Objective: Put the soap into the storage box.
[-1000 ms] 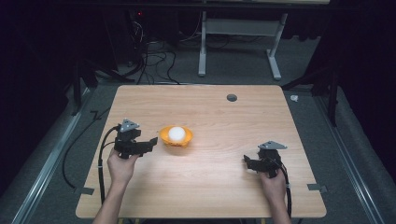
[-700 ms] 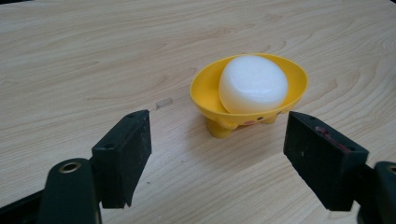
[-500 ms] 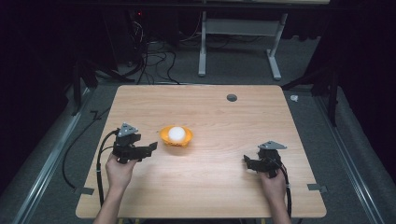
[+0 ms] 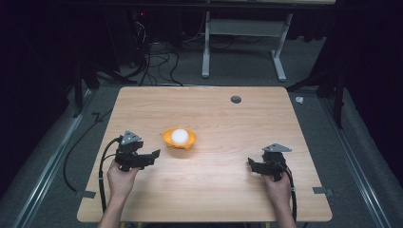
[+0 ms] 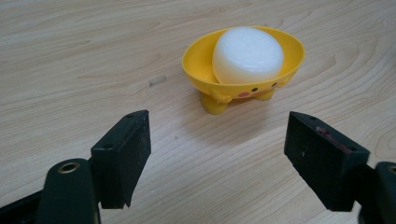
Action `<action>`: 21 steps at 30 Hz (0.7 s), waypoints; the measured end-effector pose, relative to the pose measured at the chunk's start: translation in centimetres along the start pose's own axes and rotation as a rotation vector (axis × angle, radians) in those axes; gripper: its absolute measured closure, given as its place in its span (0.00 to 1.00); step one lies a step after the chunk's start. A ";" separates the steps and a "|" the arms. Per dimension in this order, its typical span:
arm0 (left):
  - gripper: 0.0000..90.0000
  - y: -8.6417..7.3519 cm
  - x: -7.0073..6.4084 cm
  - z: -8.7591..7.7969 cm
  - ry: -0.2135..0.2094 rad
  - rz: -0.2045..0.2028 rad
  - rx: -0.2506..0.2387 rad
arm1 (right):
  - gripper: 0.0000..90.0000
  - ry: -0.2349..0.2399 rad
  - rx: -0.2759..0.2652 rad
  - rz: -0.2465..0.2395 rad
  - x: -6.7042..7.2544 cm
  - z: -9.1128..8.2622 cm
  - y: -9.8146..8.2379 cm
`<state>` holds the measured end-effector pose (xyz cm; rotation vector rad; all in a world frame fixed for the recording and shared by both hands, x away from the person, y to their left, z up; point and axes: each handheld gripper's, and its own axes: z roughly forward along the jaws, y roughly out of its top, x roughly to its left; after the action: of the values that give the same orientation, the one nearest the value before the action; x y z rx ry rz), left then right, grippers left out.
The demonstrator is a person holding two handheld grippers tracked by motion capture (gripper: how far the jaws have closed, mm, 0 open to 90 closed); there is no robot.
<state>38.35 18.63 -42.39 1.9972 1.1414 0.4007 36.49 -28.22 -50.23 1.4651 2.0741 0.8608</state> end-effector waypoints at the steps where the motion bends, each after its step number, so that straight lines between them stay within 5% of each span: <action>1: 0.26 -0.1 0.0 0.0 -0.002 -0.003 -0.003 | 0.25 0.000 0.000 0.000 0.0 0.0 0.0; 21: 0.26 -1.8 0.2 0.1 -0.007 -0.040 0.006 | 0.25 0.001 0.000 0.000 0.0 0.0 0.0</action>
<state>37.55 19.27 -43.84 1.9762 1.1775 0.3698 36.49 -28.21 -50.23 1.4646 2.0749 0.8608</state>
